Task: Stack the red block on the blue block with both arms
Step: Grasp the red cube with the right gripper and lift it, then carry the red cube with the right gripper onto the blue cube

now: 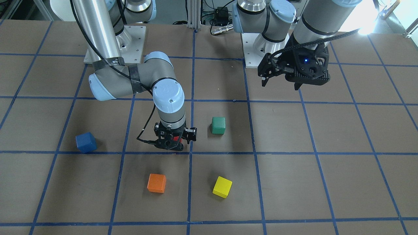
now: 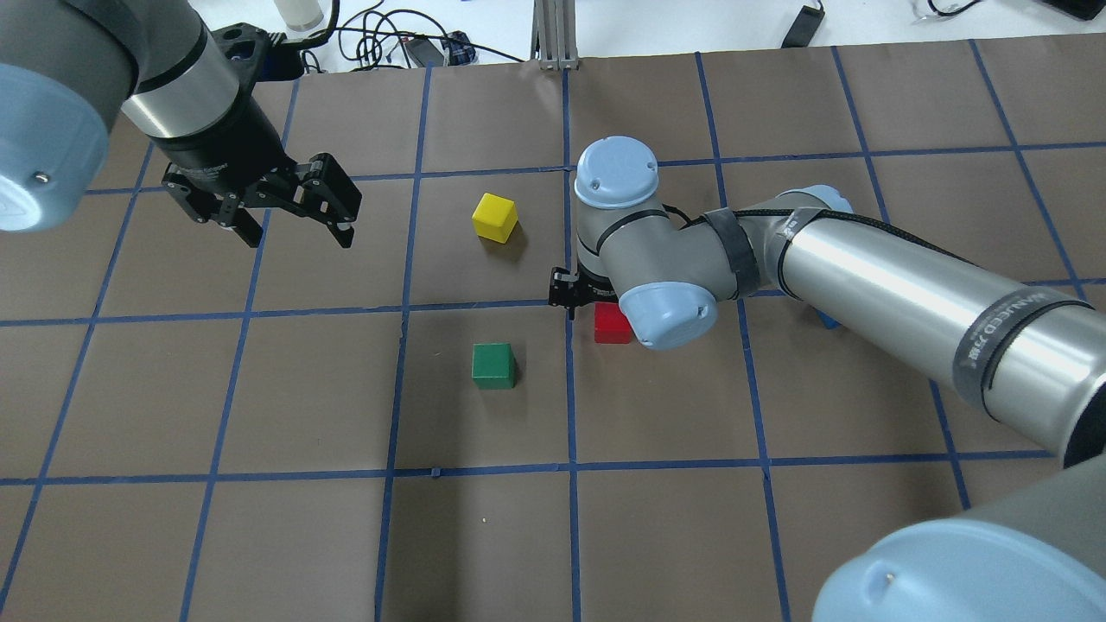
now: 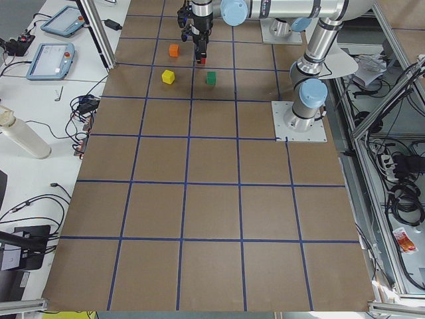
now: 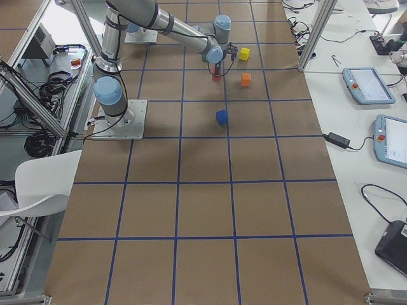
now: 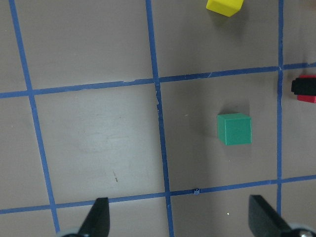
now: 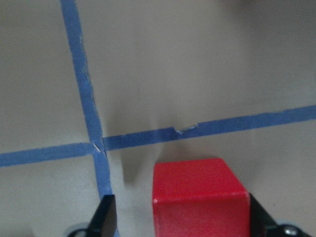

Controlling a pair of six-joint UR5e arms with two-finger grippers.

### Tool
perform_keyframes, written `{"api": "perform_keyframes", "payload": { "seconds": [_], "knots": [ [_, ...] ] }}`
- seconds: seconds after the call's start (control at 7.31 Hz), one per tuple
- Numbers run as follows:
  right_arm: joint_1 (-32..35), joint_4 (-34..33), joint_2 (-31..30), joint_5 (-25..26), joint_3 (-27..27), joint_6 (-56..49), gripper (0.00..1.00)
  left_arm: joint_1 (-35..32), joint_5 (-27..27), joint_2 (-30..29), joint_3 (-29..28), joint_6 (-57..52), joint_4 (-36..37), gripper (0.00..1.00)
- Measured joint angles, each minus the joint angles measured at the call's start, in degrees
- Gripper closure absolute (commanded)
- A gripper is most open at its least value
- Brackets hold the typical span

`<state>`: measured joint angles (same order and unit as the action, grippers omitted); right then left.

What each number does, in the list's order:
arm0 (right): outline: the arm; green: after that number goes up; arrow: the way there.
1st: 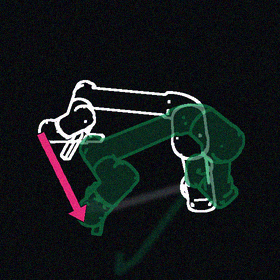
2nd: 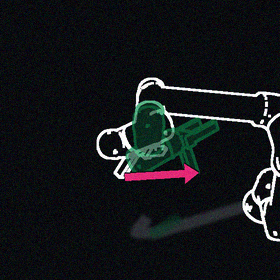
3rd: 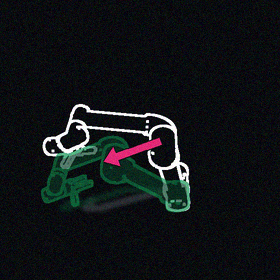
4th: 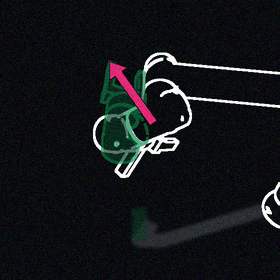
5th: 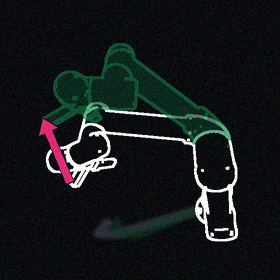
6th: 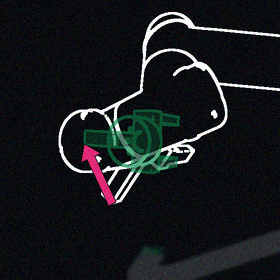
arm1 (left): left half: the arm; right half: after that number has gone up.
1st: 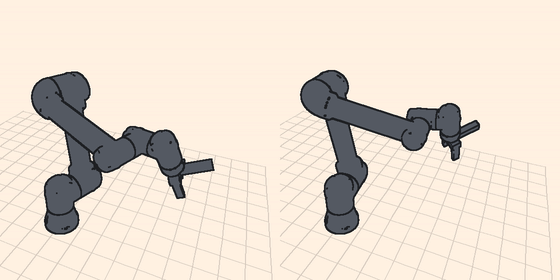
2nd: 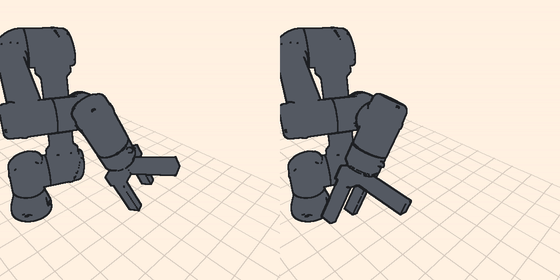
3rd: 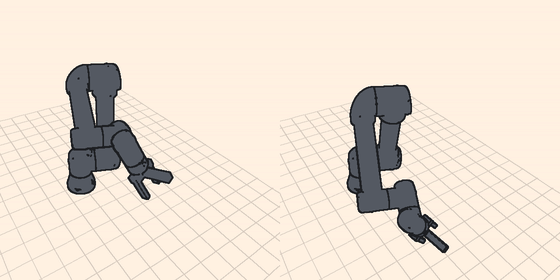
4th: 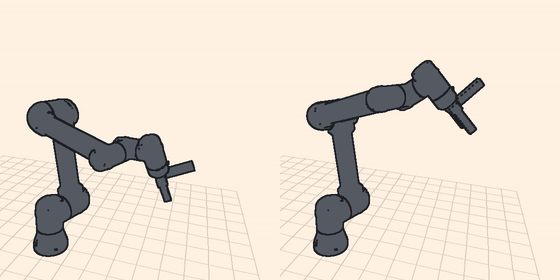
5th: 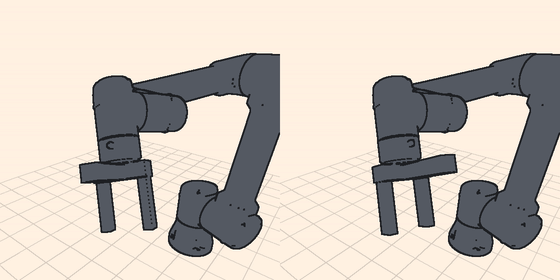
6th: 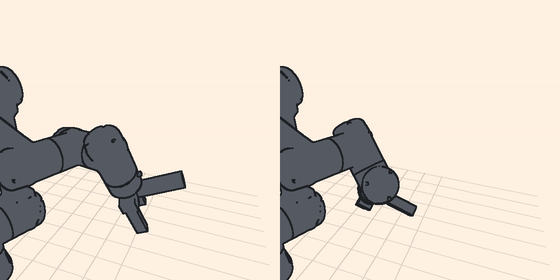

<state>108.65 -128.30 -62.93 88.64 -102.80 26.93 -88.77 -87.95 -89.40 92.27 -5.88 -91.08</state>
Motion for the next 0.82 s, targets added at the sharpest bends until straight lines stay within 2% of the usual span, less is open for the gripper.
{"api": "perform_keyframes", "payload": {
  "seconds": [0.41,0.82],
  "knots": [
    [-2.70,4.94,-3.02,0.57,-0.25,-6.83,0.80,0.06,0.02,-0.01,0.04,0.00,0.02,0.00],
    [-12.04,13.20,-12.30,1.18,-0.59,-19.94,0.79,0.01,0.06,0.01,0.09,0.01,0.11,0.00]
  ]
}}
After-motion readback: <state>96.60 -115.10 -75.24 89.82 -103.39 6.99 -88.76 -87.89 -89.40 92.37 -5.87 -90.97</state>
